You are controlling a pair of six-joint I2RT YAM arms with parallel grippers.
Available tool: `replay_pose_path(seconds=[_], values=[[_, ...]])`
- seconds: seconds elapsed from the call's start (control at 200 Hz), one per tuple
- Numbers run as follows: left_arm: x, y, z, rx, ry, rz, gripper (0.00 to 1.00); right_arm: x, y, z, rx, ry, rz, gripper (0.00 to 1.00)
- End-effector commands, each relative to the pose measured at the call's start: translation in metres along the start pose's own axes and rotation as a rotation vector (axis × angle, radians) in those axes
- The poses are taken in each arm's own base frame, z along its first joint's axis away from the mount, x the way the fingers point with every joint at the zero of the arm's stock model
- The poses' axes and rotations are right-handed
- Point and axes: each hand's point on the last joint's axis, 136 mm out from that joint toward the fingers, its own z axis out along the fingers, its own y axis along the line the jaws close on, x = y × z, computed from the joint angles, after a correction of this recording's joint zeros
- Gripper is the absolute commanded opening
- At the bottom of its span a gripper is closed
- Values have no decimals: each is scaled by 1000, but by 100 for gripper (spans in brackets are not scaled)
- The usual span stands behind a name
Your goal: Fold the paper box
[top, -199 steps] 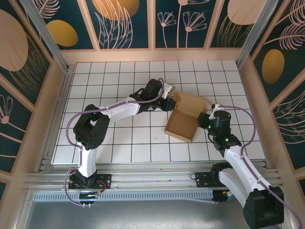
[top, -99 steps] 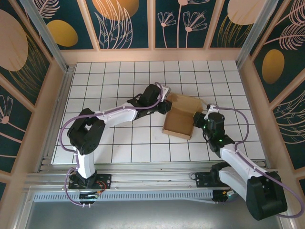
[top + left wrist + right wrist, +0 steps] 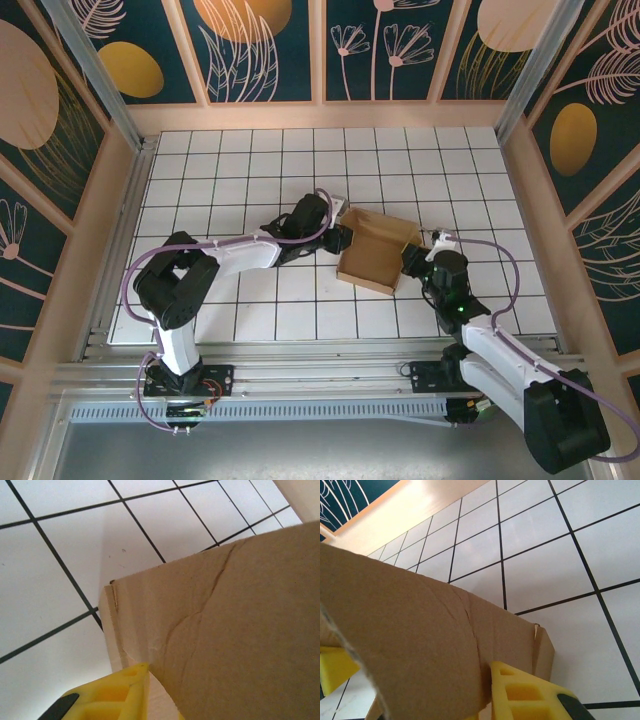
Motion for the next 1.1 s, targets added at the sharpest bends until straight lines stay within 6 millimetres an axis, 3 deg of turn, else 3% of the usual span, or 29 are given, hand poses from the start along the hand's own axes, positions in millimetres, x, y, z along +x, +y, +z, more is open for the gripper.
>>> replay_pose_path(seconds=[0.0,0.175,0.285,0.506,0.891,1.096], values=[[4,-10,-3,44,1,-30,20,24,-8,-2,21,57,35,13],[6,-11,-7,51,1,-30,18,26,-10,-2,32,50,43,13],[0,-19,-12,79,-6,-35,11,26,-9,-2,34,52,51,13],[-9,-33,-15,121,11,-47,11,24,-10,-2,40,49,50,13],[33,5,2,-2,89,-81,11,40,-12,-1,32,91,23,13],[41,15,2,-41,91,-91,11,52,-14,-1,36,122,35,13]])
